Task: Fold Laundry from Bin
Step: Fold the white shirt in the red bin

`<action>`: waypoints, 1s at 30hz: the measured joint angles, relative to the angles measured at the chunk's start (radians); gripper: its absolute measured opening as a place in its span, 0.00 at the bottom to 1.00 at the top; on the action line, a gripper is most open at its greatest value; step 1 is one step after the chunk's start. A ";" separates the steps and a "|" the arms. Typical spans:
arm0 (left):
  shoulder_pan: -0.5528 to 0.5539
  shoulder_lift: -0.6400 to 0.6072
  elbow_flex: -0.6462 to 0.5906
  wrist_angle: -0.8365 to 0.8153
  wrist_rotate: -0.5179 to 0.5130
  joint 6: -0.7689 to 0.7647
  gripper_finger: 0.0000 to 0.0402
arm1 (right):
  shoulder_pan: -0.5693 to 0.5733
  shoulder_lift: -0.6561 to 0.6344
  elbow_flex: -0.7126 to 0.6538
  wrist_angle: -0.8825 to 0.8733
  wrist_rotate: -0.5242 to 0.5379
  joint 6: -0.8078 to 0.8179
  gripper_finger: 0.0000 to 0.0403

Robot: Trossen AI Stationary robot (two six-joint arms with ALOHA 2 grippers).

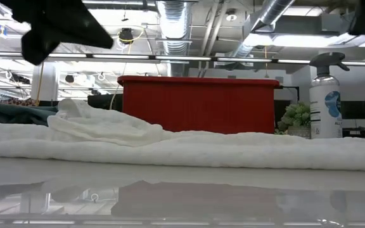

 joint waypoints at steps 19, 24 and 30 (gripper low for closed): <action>0.107 0.042 -0.238 0.459 0.446 0.349 0.00 | 0.005 0.060 -0.024 0.019 0.117 0.053 0.04; 0.066 0.042 -0.273 0.409 0.326 0.266 0.00 | 0.004 0.060 -0.045 0.022 0.138 0.065 0.04; 0.043 0.043 -0.314 0.411 0.251 0.218 0.00 | 0.014 0.060 -0.096 0.159 0.139 0.065 0.04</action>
